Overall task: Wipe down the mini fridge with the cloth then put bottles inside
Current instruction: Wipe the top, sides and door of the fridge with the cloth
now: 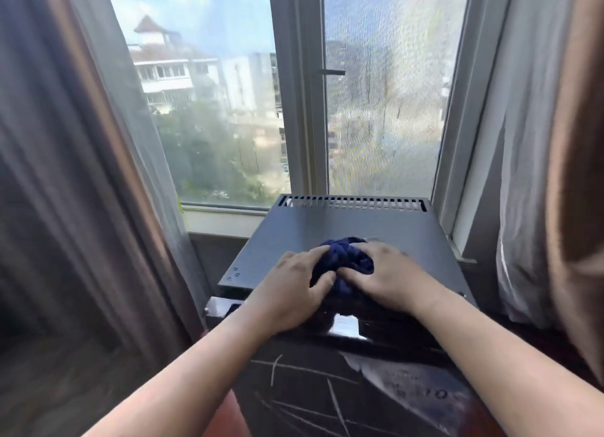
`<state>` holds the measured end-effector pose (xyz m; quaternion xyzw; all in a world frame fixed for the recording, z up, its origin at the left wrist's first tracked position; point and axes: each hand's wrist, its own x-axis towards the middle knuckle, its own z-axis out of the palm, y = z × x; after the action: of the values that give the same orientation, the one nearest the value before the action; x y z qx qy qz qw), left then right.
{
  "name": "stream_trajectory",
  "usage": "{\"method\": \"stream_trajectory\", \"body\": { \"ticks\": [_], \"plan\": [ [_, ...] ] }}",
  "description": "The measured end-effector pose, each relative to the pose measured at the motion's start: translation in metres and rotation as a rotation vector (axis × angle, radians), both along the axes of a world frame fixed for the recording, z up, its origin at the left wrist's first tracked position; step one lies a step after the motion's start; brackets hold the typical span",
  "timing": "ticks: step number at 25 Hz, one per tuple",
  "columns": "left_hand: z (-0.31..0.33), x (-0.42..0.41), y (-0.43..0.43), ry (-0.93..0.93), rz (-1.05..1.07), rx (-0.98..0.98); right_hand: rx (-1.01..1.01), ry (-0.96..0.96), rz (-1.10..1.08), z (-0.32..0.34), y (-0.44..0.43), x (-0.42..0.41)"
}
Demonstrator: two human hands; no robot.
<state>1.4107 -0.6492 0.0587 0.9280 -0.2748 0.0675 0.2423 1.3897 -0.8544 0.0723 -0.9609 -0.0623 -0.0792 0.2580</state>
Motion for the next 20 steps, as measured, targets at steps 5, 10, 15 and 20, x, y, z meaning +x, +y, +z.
{"method": "stream_trajectory", "body": {
  "ticks": [5,10,15,20],
  "plan": [
    [-0.011,-0.045,-0.007,-0.132,0.054,0.043,0.060,-0.032,0.033,0.000,-0.004,-0.038],
    [-0.017,-0.064,-0.009,-0.225,0.079,0.029,0.071,-0.082,0.016,-0.004,-0.003,-0.052],
    [-0.018,-0.064,-0.003,-0.244,0.053,0.030,0.059,-0.132,-0.071,-0.011,0.008,-0.059],
    [-0.021,-0.052,0.022,-0.233,0.007,-0.013,0.046,-0.119,-0.147,-0.015,0.032,-0.059]
  ]
}}
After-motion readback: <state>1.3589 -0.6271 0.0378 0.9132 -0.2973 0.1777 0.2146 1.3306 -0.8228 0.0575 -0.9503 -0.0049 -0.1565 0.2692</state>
